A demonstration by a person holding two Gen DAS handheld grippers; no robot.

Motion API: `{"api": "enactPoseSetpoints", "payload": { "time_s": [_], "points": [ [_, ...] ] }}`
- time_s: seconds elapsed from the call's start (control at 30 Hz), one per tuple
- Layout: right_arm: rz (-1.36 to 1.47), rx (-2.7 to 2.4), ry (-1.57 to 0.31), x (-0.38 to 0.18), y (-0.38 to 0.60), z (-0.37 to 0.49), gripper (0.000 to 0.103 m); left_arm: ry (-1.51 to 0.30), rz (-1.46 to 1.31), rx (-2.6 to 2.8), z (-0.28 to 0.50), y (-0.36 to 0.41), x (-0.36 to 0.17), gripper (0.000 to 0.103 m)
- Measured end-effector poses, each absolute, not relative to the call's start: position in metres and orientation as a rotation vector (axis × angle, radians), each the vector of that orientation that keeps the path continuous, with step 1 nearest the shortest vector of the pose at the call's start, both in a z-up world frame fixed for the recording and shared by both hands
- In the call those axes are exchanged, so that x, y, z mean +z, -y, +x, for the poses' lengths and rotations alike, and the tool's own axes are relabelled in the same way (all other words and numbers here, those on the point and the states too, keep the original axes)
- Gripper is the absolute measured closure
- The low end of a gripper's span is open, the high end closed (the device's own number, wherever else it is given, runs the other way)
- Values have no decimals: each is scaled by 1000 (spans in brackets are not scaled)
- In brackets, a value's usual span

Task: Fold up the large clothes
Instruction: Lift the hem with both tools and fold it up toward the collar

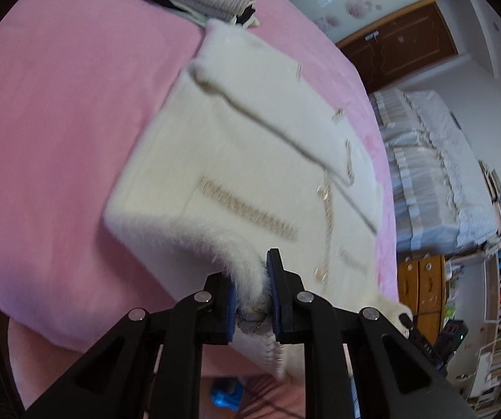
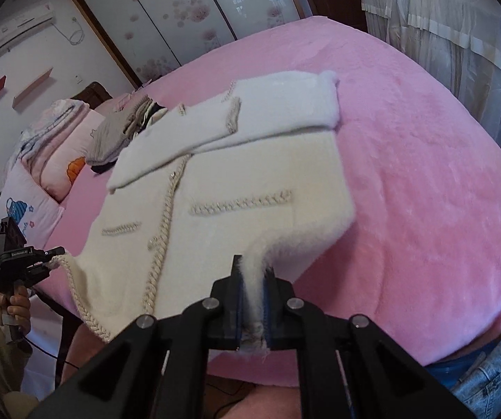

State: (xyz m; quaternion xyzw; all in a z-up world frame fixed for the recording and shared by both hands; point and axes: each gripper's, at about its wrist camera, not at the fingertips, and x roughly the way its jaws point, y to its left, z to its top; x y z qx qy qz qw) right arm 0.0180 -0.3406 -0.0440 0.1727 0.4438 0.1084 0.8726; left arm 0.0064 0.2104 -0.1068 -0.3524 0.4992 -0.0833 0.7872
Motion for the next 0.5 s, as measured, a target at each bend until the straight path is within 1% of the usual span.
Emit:
{"api": "enactPoseSetpoints", "payload": {
  "time_s": [0.27,0.5],
  "points": [
    [403,166,-869,-13,346,113,96,-1038,-773,-72,97,-203,-86,90],
    [489,38,-869,-27,371,220,96,-970,-776,57,193,-220,-76,90]
  ]
}}
